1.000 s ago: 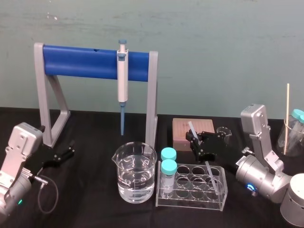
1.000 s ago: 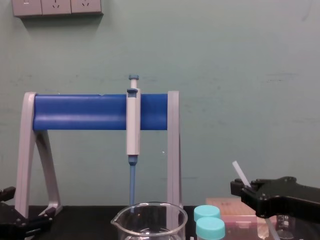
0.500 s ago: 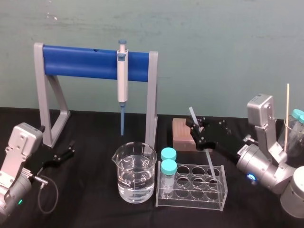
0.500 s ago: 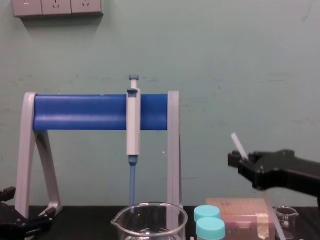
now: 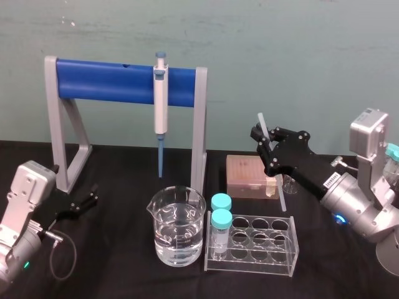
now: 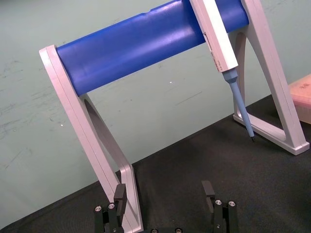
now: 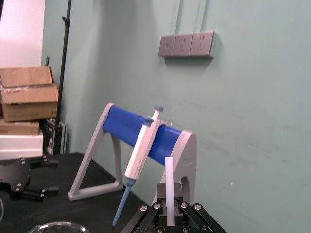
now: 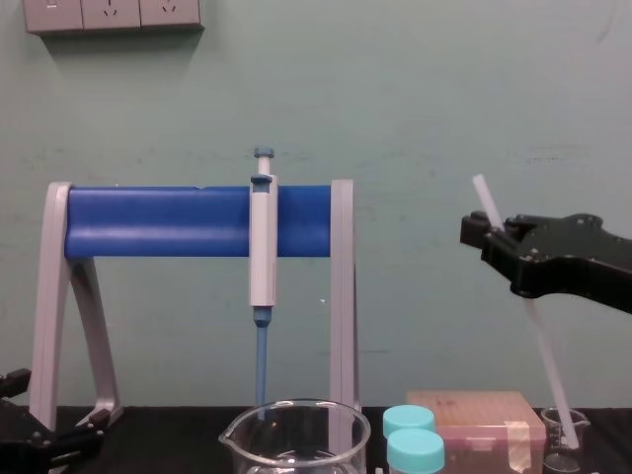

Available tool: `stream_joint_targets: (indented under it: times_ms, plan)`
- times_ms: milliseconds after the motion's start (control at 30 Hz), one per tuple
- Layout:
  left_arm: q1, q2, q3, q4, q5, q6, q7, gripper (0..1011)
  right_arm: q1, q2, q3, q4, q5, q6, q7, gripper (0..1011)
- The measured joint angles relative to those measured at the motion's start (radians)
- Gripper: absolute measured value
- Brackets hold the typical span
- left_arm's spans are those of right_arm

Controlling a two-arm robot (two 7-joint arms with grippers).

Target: Pick up the stirring rod with one hand, then place it down.

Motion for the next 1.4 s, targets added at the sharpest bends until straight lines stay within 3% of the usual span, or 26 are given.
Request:
stream_joint_targets:
  times_ms: [400, 633, 933, 1400]
  plan:
    - [0.0, 0.0, 0.0, 0.0, 0.0, 0.0, 0.0, 1000, -0.054, -0.033, 0.052, 0.024, 0.003, -0.193, 0.016, 66]
    - [0.0, 0.0, 0.0, 0.0, 0.0, 0.0, 0.0, 1000, -0.088, -0.049, 0.077, 0.045, -0.002, -0.257, 0.023, 66]
    - [0.0, 0.0, 0.0, 0.0, 0.0, 0.0, 0.0, 1001, -0.116, -0.069, 0.112, 0.063, -0.002, -0.303, 0.027, 66]
    - [0.0, 0.0, 0.0, 0.0, 0.0, 0.0, 0.0, 1000, -0.125, -0.077, 0.125, 0.064, -0.005, -0.308, 0.026, 66]
